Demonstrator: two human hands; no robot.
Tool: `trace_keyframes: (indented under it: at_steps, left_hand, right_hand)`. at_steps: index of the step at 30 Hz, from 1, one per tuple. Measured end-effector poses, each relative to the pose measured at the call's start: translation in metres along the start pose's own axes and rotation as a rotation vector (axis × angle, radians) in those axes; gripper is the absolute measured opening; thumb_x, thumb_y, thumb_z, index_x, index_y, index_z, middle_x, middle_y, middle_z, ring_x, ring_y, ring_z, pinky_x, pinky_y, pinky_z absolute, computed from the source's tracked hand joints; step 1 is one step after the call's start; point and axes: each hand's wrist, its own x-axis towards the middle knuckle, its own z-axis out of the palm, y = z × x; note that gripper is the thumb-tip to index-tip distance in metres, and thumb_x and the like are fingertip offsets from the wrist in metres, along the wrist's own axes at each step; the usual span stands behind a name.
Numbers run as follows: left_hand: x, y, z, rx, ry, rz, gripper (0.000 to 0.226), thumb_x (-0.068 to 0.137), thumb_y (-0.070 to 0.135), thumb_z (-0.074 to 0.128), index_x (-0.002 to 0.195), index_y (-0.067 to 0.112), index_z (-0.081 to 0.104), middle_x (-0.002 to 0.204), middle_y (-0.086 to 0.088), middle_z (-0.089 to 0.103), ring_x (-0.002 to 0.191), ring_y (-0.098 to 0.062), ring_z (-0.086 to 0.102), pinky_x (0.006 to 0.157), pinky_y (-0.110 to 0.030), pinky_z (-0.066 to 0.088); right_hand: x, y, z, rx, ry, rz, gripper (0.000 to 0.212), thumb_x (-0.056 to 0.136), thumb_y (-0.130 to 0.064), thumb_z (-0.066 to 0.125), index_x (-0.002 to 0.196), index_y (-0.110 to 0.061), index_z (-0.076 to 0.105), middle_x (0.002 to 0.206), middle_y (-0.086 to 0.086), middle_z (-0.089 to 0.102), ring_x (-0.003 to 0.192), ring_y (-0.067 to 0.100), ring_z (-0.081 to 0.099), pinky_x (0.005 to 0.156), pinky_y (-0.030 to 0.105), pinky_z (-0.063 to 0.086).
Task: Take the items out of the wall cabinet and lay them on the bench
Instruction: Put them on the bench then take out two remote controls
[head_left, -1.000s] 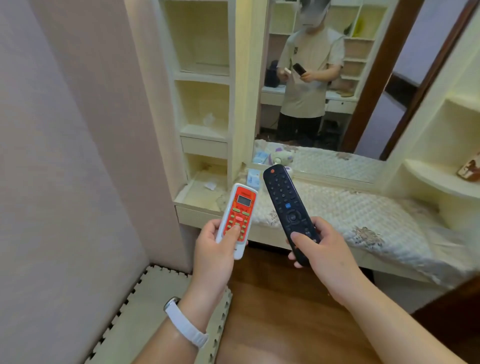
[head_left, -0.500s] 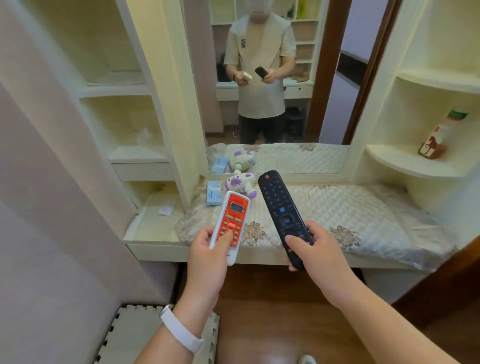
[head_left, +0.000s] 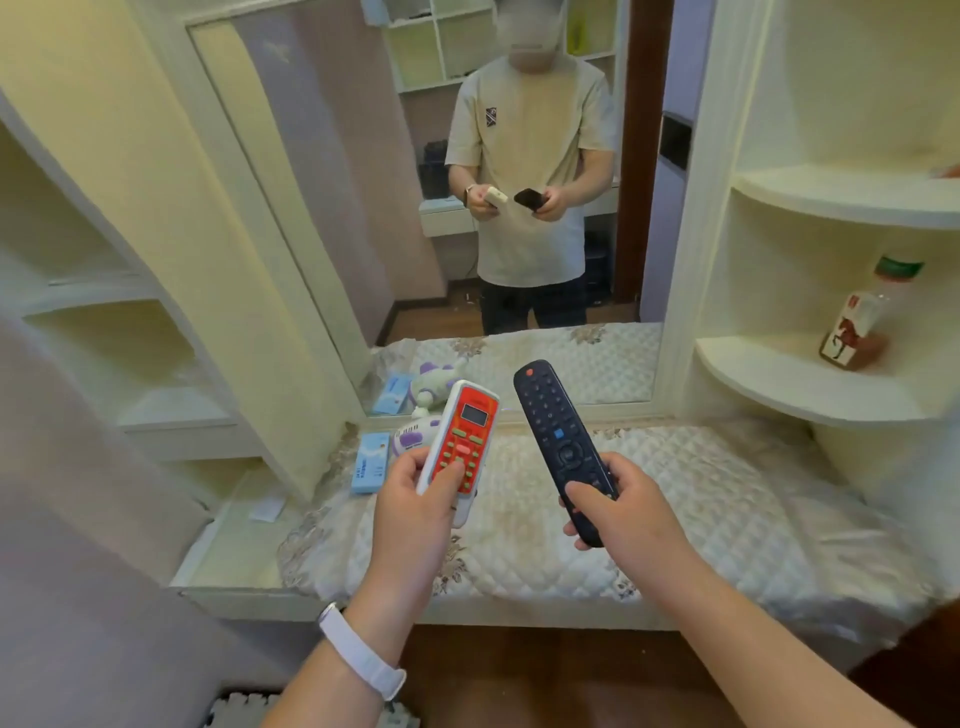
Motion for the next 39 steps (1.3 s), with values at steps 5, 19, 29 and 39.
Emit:
trace_keyframes:
  at_steps: [5, 19, 29, 39]
  left_hand:
    - [0.028, -0.008, 0.03, -0.012, -0.013, -0.033, 0.007, 0.091, 0.021, 0.064, 0.098, 0.019, 0.065, 0.095, -0.006, 0.072, 0.09, -0.027, 0.07, 0.075, -0.041, 0.055]
    - [0.143, -0.113, 0.042, -0.054, -0.054, -0.312, 0.007, 0.091, 0.018, 0.062, 0.096, 0.016, 0.067, 0.091, -0.007, 0.074, 0.085, -0.025, 0.071, 0.077, -0.041, 0.057]
    - [0.206, -0.204, 0.053, -0.094, -0.226, -0.592, 0.014, 0.092, 0.02, 0.062, 0.104, 0.014, 0.062, 0.093, -0.011, 0.073, 0.083, -0.026, 0.071, 0.059, -0.03, 0.052]
    - [0.239, -0.249, 0.081, -0.105, -0.212, -0.689, 0.014, 0.094, 0.021, 0.058, 0.108, 0.019, 0.06, 0.097, -0.002, 0.071, 0.083, -0.017, 0.069, 0.058, -0.028, 0.05]
  right_hand:
    - [0.029, 0.014, -0.022, 0.023, 0.016, 0.051, 0.011, 0.093, -0.01, 0.059, 0.102, -0.015, 0.058, 0.091, 0.016, 0.066, 0.063, 0.019, 0.066, 0.058, 0.034, 0.057]
    - [0.148, 0.068, 0.01, -0.106, 0.061, 0.281, 0.009, 0.093, -0.009, 0.058, 0.102, -0.012, 0.058, 0.097, 0.023, 0.065, 0.062, 0.021, 0.065, 0.059, 0.035, 0.056]
    - [0.219, 0.121, 0.042, -0.249, 0.098, 0.504, 0.011, 0.093, -0.01, 0.057, 0.104, -0.011, 0.055, 0.091, 0.02, 0.065, 0.063, 0.021, 0.064, 0.055, 0.029, 0.053]
    - [0.277, 0.157, 0.066, -0.334, 0.107, 0.632, 0.011, 0.09, -0.014, 0.058, 0.099, -0.009, 0.056, 0.081, 0.012, 0.062, 0.064, 0.021, 0.057, 0.057, 0.033, 0.048]
